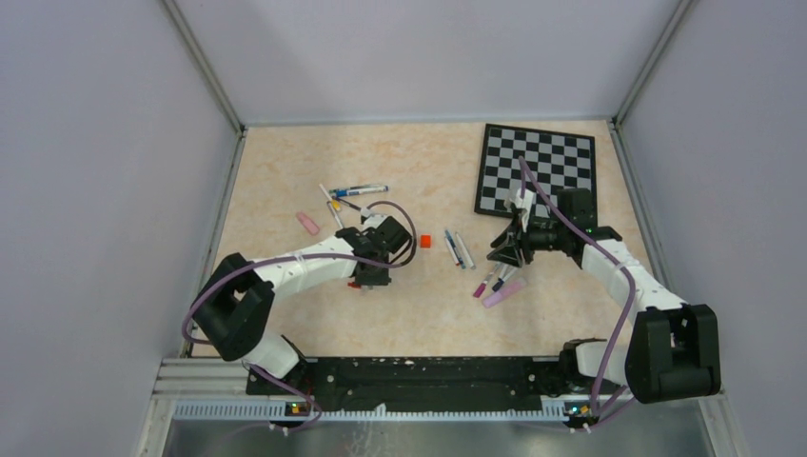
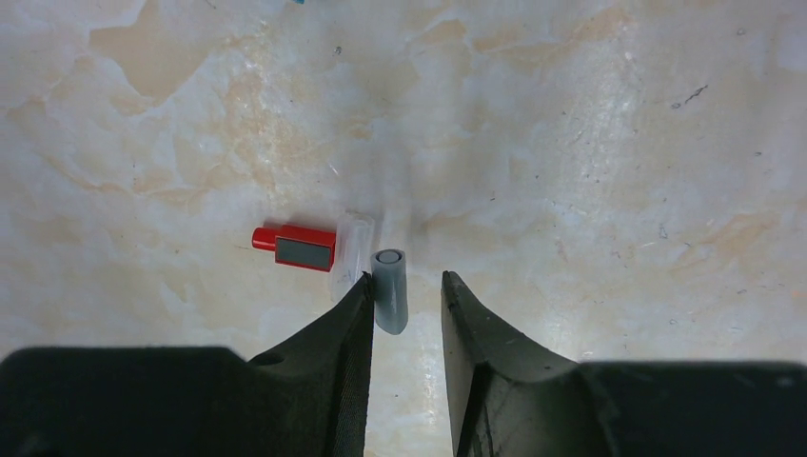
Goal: Open the pen caps
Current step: Move the pen cap to the center of the board.
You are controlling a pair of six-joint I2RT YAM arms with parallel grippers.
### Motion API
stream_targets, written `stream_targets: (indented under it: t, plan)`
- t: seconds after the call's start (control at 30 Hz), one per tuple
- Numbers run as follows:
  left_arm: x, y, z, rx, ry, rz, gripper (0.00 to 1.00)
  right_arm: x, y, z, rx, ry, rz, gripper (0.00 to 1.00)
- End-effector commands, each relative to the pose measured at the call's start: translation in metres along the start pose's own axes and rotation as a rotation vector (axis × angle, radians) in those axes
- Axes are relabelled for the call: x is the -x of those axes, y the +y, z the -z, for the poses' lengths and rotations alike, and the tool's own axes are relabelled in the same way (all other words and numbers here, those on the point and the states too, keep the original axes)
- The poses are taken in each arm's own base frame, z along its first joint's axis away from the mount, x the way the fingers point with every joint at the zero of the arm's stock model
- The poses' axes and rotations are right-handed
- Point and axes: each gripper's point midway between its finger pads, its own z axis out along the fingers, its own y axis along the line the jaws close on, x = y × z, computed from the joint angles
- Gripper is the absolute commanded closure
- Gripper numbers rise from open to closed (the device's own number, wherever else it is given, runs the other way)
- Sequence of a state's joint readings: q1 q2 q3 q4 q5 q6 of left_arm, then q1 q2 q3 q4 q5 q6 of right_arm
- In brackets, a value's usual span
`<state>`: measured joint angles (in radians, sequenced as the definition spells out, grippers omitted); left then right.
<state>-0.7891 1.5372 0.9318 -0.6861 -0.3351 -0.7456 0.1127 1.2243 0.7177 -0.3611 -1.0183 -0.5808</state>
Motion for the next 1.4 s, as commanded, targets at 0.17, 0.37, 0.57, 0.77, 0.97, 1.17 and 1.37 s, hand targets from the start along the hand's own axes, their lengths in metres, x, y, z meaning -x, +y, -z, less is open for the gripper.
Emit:
stream_targets:
  t: [0.17,0.37,0.57,0.77,0.97,1.17,1.37]
  plan:
    - [0.007,-0.003,0.006,-0.035,-0.02,-0.001,0.65,0.009,-0.002,0.004,-0.001,-0.03,0.056,0.62]
    - [0.001,-0.005,0.001,-0.051,-0.004,-0.016,0.66,0.009,-0.003,0.004,-0.004,-0.031,0.057,0.62]
    - [-0.001,-0.004,-0.001,-0.051,0.002,-0.016,0.66,0.009,-0.003,0.004,-0.003,-0.031,0.055,0.62]
    - [-0.003,-0.004,-0.002,-0.061,0.011,-0.016,0.65,0.008,-0.003,0.004,-0.002,-0.03,0.053,0.61]
    - [-0.003,-0.005,0.0,-0.071,0.008,-0.017,0.64,0.008,-0.003,0.004,-0.003,-0.031,0.053,0.61]
    - [0.0,-0.006,0.003,-0.081,-0.003,-0.014,0.64,0.008,-0.003,0.004,-0.003,-0.03,0.053,0.61]
    - [0.013,-0.009,0.017,-0.134,-0.065,-0.017,0.62,0.007,-0.003,0.004,-0.002,-0.029,0.056,0.61]
